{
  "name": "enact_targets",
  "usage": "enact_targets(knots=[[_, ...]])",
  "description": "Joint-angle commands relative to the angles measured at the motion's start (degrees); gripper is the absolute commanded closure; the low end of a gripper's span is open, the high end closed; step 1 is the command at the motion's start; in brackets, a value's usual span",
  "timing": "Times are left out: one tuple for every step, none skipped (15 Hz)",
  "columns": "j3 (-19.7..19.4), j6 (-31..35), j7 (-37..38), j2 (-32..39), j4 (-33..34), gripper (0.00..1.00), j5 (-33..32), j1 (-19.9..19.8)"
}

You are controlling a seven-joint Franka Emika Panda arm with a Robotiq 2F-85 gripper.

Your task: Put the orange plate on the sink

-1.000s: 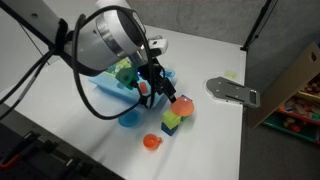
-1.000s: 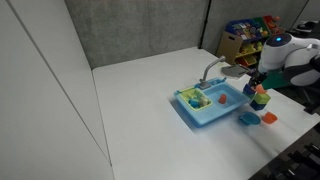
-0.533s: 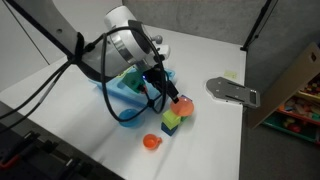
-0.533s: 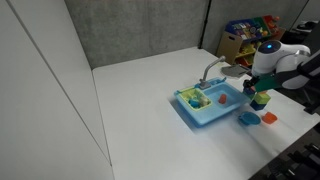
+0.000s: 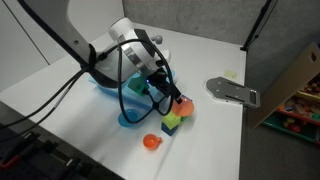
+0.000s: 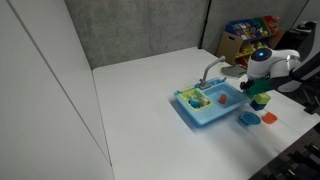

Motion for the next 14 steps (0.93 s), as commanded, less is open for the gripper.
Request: enact_targets(knots=[[-1.74,0.18,2.67,2.66,2.65,0.00,-1.88,1.00],[-1.30,-0.50,2.87,2.94,3.13,0.00,-2.01,0.41],[-1.40,-0.73,2.92,3.24,3.47,0.00,-1.81,0.30],[-1.49,-0.83,3.00,3.51,3.84,0.00,-1.73,0.21],[-1.54,-0.92,2.96,3.74,4.17,0.00,-1.56,0.08],[-1.61,-1.05,2.90,3.92,4.42,0.00,-1.47,0.01],[-1.73,-1.13,2.95,4.09,4.67,0.00,-1.49,0.01],[-1.82,-1.26,3.00,4.18,4.81,0.18,-1.51,0.07],[-1.91,-1.35,3.10,4.22,4.87,0.25,-1.61,0.20],[-1.99,-1.40,3.21,4.31,4.99,0.34,-1.69,0.28],[-2.00,-1.42,3.25,4.34,4.97,0.40,-1.72,0.33],[-1.97,-1.44,3.21,4.32,4.89,0.42,-1.71,0.36],[-1.91,-1.47,3.11,4.24,4.74,0.58,-1.65,0.35],[-1.90,-1.49,3.08,4.17,4.63,0.66,-1.66,0.40]])
